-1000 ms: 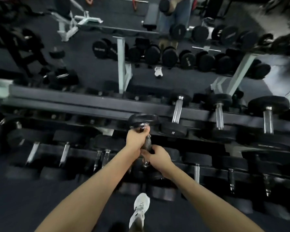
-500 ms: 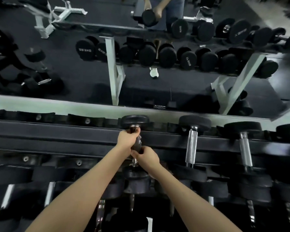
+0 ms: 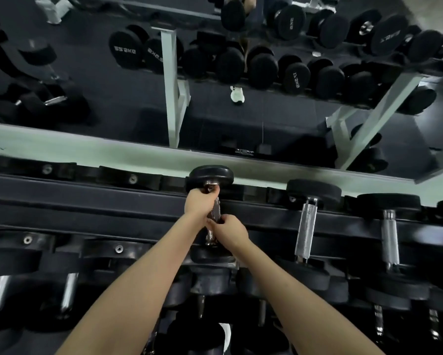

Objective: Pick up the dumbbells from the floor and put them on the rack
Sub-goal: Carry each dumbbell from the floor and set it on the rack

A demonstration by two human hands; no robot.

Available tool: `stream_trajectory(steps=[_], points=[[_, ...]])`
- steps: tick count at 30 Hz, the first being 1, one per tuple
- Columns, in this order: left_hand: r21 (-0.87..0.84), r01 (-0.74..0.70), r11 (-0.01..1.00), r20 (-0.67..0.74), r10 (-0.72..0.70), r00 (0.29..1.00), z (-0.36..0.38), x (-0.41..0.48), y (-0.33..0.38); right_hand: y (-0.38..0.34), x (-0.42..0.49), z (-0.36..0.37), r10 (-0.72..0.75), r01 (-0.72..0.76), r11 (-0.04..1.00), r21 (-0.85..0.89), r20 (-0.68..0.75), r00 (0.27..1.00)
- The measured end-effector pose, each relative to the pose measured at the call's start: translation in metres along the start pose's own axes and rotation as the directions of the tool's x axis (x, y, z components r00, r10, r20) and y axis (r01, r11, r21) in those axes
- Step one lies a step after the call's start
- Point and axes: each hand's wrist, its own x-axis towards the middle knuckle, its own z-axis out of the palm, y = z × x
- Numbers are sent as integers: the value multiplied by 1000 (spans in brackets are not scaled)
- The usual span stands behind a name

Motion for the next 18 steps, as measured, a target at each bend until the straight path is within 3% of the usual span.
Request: stream_trajectory(steps=[12,15,18], points=[[54,-12,998,25,11,1000,-3,-9,-24,15,-15,26,79,-76,995,70,-48,996],[123,-58,991,21,56,998,-1,-15,-25,16,-19,26,61,-59,997,39,-54,997],[159,-72,985,23,69,997,0,-25,-28,18,-30,22,-4,-6,998,-65,-147,989]])
